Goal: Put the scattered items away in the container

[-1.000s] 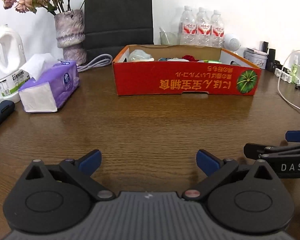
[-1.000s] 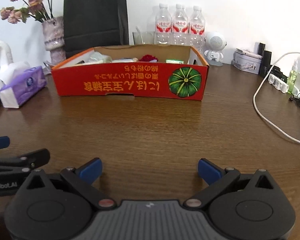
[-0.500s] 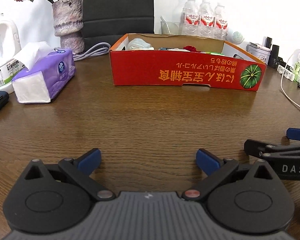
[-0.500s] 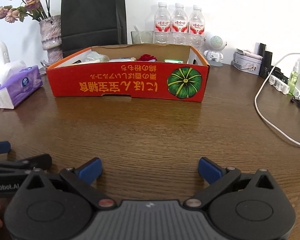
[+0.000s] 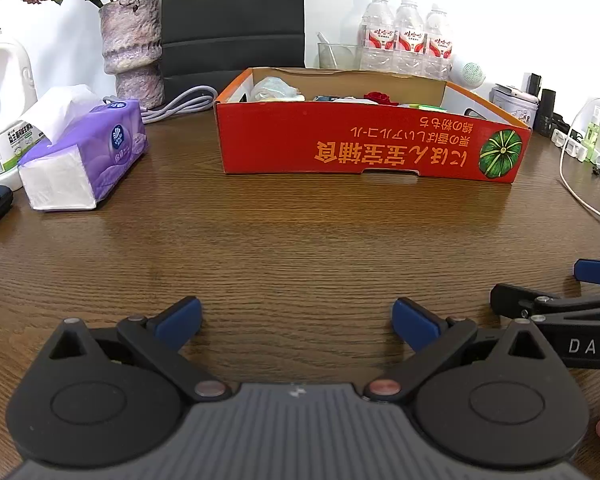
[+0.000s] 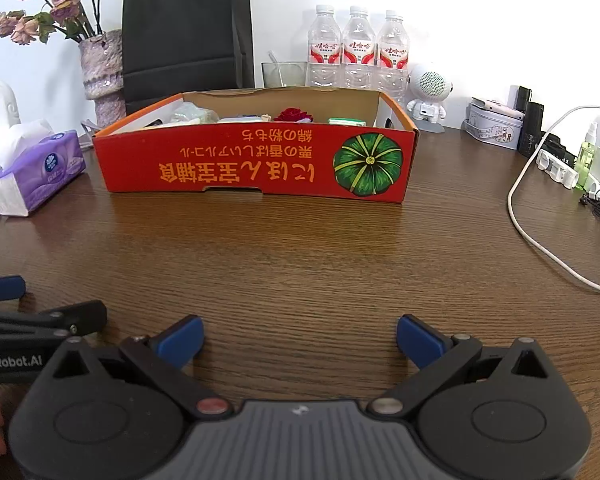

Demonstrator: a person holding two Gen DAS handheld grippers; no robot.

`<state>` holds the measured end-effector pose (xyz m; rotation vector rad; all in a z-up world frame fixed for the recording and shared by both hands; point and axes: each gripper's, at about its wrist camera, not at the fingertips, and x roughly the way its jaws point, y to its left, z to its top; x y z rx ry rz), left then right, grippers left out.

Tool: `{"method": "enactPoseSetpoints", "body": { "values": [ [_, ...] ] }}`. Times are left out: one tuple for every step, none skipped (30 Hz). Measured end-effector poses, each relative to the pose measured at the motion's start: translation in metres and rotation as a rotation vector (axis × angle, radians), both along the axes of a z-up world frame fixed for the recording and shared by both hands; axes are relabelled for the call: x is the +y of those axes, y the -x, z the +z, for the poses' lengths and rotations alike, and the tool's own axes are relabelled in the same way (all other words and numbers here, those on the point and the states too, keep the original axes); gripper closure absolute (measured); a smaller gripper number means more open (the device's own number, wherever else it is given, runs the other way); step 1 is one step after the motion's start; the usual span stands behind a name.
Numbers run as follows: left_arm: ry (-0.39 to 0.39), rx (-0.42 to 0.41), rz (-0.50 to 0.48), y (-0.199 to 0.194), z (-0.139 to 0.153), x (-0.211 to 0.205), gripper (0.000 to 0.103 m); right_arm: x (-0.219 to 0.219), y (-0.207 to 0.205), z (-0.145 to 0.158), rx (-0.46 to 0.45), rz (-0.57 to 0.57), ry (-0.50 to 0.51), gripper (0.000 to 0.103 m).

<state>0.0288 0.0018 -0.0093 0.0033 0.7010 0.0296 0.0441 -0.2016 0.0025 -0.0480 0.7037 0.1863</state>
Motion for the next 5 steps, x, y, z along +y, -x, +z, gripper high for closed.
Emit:
{"method": "enactPoseSetpoints", "body": {
  "values": [
    [0.000,0.000,0.000,-0.0001,0.0000,0.0000,0.000,0.0000,0.0000,0.0000,0.000,0.000,0.000,0.000],
    [0.000,0.000,0.000,0.0000,0.0000,0.0000,0.000,0.0000,0.0000,0.0000,0.000,0.000,0.000,0.000],
    [-0.001,0.000,0.000,0.0000,0.0000,0.0002,0.000,0.0001,0.0001,0.0000,0.000,0.000,0.000,0.000],
    [0.000,0.000,0.000,0.0000,0.0000,0.0002,0.000,0.0003,0.0001,0.0000,0.000,0.000,0.000,0.000],
    [0.000,0.000,0.000,-0.0001,0.0000,0.0002,0.000,0.0004,0.0001,0.0000,0.000,0.000,0.000,0.000]
  ]
}}
